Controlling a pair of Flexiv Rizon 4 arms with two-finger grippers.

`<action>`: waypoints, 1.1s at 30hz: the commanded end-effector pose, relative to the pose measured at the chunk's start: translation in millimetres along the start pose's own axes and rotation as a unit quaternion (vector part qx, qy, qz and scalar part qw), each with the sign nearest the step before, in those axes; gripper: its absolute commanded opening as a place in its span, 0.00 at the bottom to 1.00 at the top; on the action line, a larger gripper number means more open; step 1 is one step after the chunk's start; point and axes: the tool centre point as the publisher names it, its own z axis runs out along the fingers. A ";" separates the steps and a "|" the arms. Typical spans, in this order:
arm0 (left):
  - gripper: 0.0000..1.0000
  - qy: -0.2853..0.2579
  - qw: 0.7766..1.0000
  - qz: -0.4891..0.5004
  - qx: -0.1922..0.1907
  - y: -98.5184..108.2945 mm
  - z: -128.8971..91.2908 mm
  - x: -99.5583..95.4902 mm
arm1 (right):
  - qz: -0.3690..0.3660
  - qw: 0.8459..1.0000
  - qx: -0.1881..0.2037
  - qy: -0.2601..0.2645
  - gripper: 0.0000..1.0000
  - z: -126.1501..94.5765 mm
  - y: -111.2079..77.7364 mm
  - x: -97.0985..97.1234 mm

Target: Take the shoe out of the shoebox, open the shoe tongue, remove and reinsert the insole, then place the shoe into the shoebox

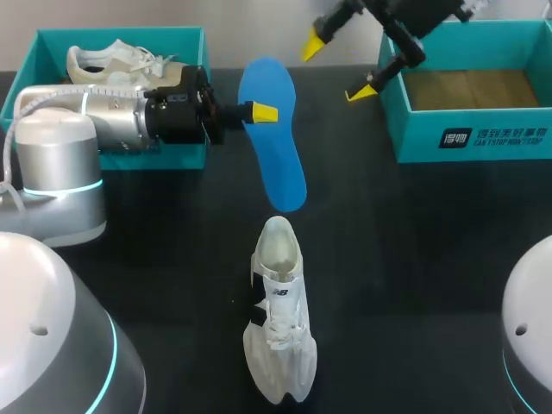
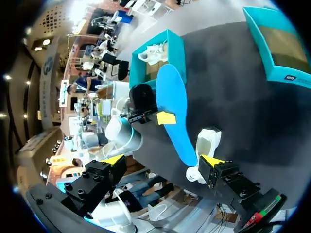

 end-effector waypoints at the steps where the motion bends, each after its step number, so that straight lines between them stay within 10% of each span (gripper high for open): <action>1: 0.00 0.001 1.000 0.000 0.001 0.4 0.4 -0.5 | -0.021 0.976 0.005 -0.215 1.00 10.1 0.9 18.5; 21: 0.00 0.001 1.000 0.000 0.001 0.4 0.4 -0.5 | -0.073 0.952 0.003 -0.298 1.00 51.3 2.4 39.3; 33: 0.00 0.001 1.000 0.000 0.001 0.4 0.4 -0.5 | -0.073 0.965 -0.070 -0.240 1.00 43.2 0.4 41.3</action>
